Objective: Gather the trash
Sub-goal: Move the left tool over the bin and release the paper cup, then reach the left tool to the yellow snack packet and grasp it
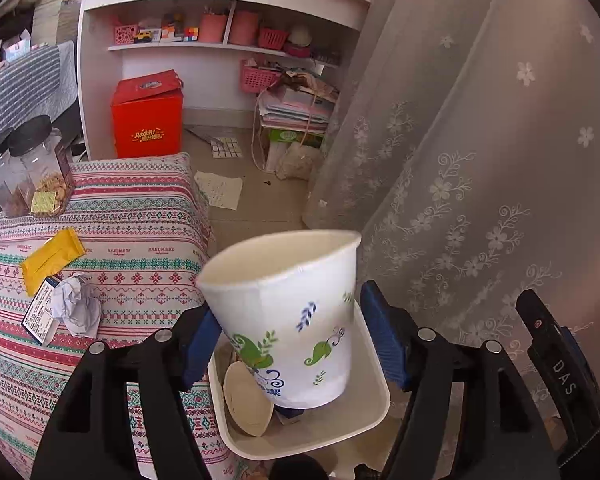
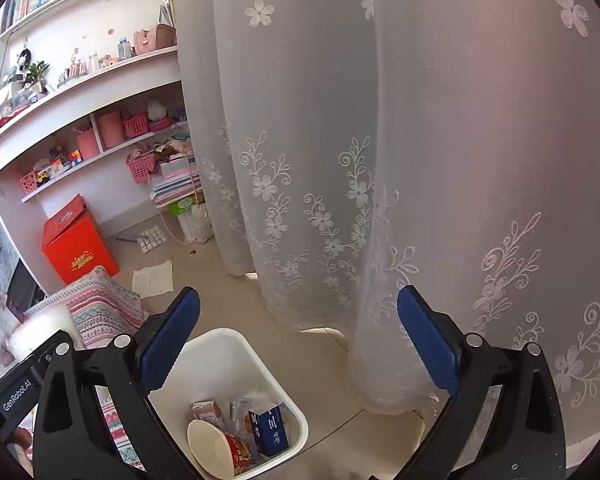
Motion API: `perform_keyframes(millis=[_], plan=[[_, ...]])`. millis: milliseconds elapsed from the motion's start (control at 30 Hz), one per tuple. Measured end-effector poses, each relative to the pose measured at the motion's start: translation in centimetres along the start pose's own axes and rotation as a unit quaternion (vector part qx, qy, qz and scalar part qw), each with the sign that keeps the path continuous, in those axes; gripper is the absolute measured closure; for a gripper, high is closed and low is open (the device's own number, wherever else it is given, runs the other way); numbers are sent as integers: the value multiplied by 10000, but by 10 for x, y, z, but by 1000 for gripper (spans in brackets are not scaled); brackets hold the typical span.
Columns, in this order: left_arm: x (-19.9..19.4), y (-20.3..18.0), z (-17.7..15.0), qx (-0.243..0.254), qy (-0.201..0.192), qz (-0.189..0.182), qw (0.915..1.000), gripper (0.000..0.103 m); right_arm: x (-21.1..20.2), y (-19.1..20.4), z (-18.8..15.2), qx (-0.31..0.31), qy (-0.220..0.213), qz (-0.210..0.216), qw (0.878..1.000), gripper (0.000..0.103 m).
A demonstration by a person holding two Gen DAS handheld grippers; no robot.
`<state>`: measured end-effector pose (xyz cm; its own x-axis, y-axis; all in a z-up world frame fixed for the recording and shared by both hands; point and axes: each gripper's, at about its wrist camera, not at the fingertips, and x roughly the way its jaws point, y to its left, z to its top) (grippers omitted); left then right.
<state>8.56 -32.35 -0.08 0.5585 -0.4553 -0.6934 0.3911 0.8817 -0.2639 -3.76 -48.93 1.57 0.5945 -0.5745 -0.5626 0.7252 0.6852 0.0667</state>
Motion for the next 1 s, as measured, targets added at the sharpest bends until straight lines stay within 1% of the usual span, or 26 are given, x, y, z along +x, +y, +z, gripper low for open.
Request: perform_keyframes(millis=[100, 333, 467, 600, 733, 900, 1000], plan=[[1, 0, -1, -4, 48, 7, 10000, 24, 1, 1, 1, -8, -23, -22, 10000, 7], [0, 12, -1, -61, 54, 125, 9999, 20, 4, 6, 0, -74, 48, -25, 10000, 7], [2, 24, -2, -120, 107, 268, 9995, 16, 8, 19, -3, -262, 214, 72, 9994, 7], [9, 45, -5, -124, 251, 528, 9982, 15, 12, 40, -9, -520, 412, 263, 9975, 7], [18, 75, -7, -210, 393, 842, 9955, 15, 14, 64, -14, -760, 558, 448, 9945, 7], [27, 116, -1, -279, 480, 1230, 9909, 15, 16, 92, -22, -986, 765, 694, 9898, 7], [32, 139, 5, -328, 532, 1442, 9876, 15, 16, 109, -26, -1143, 819, 764, 9871, 7]])
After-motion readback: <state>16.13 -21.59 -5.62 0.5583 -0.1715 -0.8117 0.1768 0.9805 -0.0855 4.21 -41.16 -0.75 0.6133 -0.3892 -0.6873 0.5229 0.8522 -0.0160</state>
